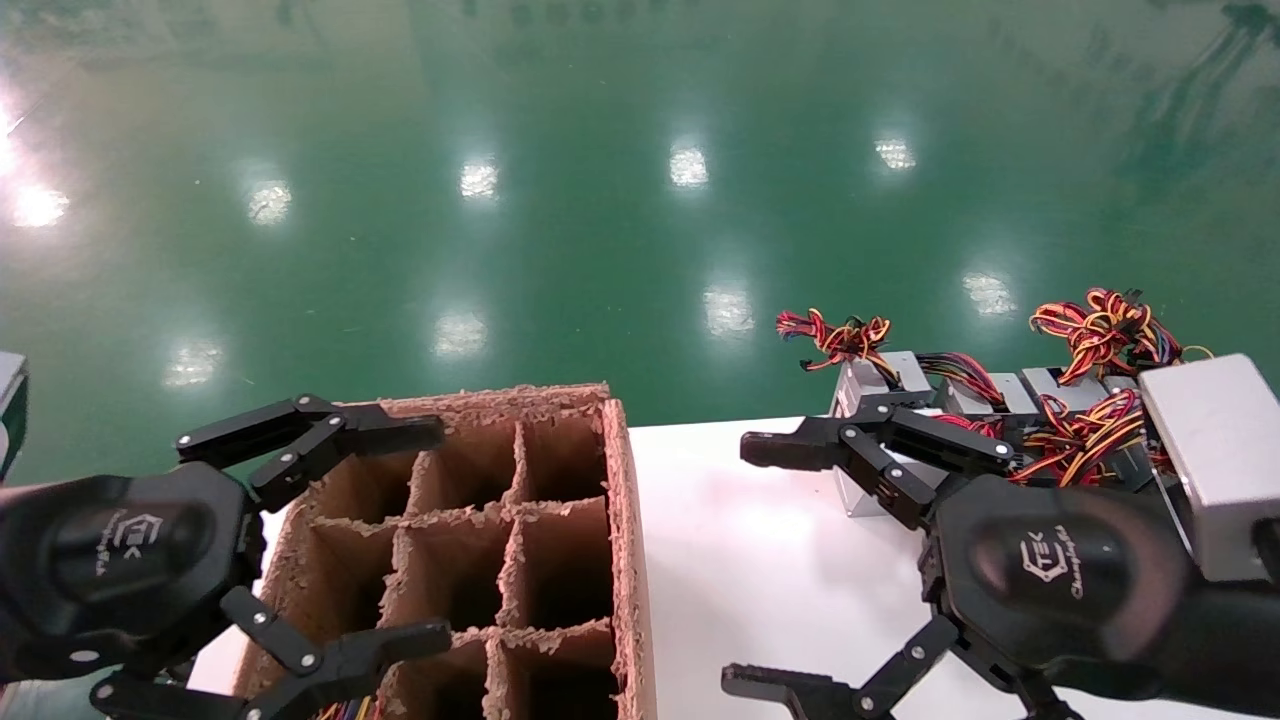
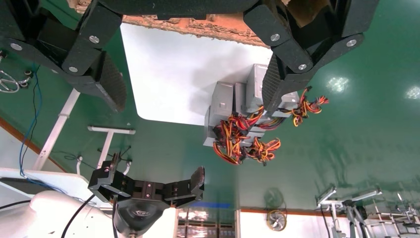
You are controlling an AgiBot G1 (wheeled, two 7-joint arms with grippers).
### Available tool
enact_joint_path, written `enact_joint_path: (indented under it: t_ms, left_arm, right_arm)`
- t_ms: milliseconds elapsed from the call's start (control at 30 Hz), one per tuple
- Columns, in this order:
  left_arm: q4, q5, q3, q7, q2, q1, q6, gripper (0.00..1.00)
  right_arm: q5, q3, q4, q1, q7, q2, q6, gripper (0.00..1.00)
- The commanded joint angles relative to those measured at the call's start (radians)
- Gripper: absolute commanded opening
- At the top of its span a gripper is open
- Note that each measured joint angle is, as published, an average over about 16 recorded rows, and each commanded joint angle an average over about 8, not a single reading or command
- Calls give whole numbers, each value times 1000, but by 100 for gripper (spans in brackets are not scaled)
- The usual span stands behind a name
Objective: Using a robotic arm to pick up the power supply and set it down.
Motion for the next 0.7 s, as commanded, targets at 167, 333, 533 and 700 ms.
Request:
enact_joint_path:
  t_ms: [167, 333, 533, 700]
  left_arm:
    - [0, 0, 0, 0, 0, 0, 0, 0]
    - [0, 0, 0, 0, 0, 0, 0, 0]
    - [0, 0, 0, 0, 0, 0, 0, 0]
    - [0, 0, 0, 0, 0, 0, 0, 0]
  right_arm:
    - [-23, -15, 11, 12, 15, -3, -1, 100]
    - [-82, -55, 37, 45, 48, -32, 9, 100]
    - [-164, -124, 52, 91, 75, -121, 23, 100]
    - [-222, -183, 51, 120, 92, -208, 24, 100]
